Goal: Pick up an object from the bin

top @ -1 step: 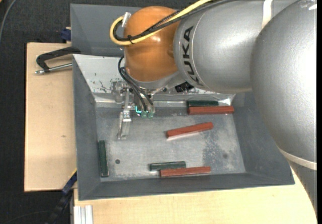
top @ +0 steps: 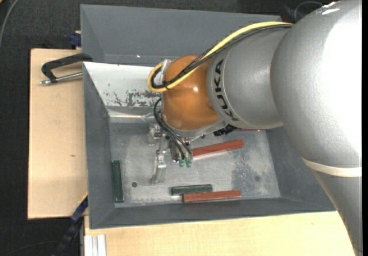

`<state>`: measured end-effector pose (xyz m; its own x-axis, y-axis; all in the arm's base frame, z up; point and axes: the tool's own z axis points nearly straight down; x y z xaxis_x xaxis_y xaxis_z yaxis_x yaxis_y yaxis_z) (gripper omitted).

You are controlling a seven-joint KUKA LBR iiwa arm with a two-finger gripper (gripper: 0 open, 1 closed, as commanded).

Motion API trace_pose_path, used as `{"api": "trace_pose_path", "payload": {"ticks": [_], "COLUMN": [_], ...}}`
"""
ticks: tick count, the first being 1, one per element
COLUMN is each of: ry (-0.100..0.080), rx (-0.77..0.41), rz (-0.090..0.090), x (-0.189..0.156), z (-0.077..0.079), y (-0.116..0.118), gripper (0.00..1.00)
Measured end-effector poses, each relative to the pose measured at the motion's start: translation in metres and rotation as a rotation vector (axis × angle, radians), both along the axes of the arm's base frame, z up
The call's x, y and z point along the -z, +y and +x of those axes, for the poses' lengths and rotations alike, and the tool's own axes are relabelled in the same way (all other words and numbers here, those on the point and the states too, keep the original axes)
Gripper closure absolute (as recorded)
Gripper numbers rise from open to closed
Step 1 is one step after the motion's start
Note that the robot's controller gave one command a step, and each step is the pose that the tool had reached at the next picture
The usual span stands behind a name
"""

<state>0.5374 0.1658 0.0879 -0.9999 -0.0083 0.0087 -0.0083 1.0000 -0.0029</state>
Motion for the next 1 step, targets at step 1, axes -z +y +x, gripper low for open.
{"api": "trace_pose_path", "payload": {"ticks": [1], "ry": [-0.005], "rx": [-0.058], "rz": [0.001], "x": [0.0181], "z": [-0.0265], "y": [-0.0685], "gripper": [0.0]}}
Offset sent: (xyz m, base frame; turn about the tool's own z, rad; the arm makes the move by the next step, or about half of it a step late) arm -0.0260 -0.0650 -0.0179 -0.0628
